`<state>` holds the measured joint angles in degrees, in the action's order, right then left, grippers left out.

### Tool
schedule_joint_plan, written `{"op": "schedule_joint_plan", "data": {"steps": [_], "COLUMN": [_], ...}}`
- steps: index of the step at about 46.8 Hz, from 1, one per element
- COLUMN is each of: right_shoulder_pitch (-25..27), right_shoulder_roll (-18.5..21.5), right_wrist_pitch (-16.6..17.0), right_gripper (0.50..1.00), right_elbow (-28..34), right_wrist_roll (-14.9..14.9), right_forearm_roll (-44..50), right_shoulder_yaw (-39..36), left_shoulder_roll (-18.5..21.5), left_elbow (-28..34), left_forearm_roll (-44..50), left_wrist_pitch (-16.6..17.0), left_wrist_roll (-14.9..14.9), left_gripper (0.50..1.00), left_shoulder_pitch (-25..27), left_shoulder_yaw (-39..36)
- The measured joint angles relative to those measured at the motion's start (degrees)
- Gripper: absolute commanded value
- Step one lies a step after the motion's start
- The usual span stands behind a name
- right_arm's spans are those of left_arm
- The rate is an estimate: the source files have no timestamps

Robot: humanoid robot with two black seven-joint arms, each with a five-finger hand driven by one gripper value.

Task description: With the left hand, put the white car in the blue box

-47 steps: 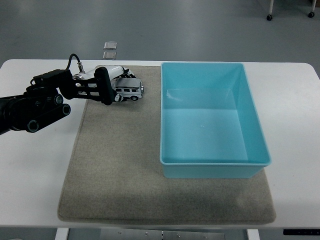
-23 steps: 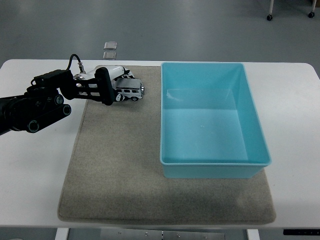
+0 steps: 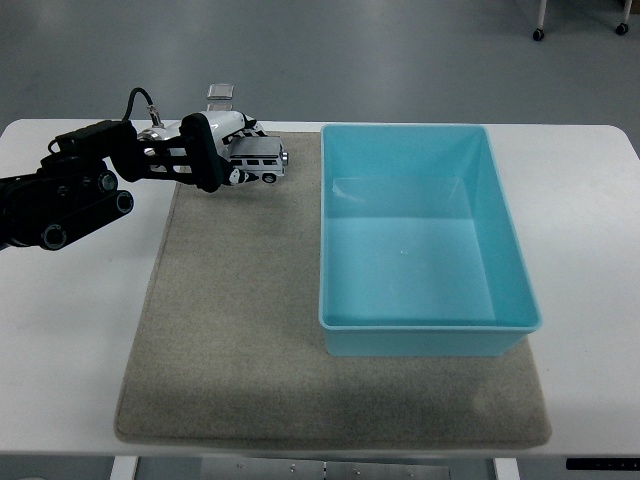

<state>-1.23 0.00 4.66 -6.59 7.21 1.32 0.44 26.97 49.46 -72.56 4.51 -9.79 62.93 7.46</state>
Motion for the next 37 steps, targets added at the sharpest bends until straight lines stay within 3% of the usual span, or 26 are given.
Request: {"op": "schedule_joint_plan", "data": {"steps": [14,23,37], "right_shoulder_pitch": [0.0,0.0,0.0], "right_shoulder_roll": [0.0,0.0,0.0], "right_wrist_pitch": [0.0,0.0,0.0], "right_gripper": [0.936,0.936,0.936], "right_elbow": [0.0,0.0,0.0], "right_wrist_roll": [0.0,0.0,0.0], "right_forearm_roll": [0.0,0.0,0.0], "right_shoulder_yaw": [0.0,0.0,0.0], "left_shoulder_roll": [3.5,4.7,2.7], "left_elbow": [0.8,6.6,16.7], "left_forearm_roll": [0.2,0.2,-0.6], "left_wrist_pitch": [-1.0,-3.5,-6.1], "left_wrist_roll": [-0.4,-0.4,-0.1], "left_gripper": [0.500,0.500,0.500], "left_shoulder_pitch": [3.8,8.0,10.7], "left_shoulder_yaw": [3.0,4.1,3.9]}}
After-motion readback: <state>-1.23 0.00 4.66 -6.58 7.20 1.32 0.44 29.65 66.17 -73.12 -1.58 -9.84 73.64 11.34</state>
